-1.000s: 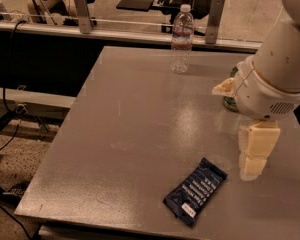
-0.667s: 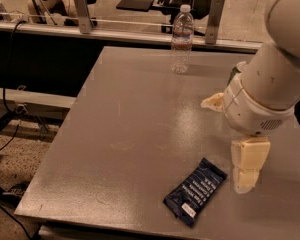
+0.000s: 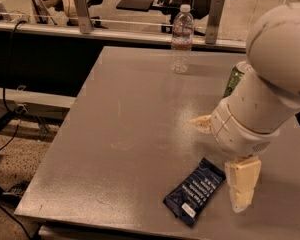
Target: Move rxbar blueberry near green can
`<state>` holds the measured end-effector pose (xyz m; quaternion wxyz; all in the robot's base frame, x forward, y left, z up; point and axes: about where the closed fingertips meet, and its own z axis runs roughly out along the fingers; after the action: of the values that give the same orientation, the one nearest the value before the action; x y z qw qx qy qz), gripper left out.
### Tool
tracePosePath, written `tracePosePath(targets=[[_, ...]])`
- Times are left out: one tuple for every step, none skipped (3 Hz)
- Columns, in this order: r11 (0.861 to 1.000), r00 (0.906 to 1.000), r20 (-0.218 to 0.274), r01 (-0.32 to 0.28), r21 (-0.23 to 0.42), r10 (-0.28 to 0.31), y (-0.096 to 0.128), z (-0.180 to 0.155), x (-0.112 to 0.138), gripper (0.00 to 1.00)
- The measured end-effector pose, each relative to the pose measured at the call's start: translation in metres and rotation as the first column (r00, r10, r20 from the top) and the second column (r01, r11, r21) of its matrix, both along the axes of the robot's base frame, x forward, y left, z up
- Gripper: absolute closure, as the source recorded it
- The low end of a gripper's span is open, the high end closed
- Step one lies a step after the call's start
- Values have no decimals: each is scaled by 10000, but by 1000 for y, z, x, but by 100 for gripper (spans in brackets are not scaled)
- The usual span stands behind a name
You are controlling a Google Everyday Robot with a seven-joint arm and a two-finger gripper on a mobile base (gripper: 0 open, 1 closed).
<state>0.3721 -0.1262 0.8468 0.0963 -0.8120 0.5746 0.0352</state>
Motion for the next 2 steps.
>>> tracePosePath(targets=[[9981,9981,-134,-608,-10,608,5,-10,-8,0],[9963,9961,-179,-861,-88,859,10,-19,-13,18]])
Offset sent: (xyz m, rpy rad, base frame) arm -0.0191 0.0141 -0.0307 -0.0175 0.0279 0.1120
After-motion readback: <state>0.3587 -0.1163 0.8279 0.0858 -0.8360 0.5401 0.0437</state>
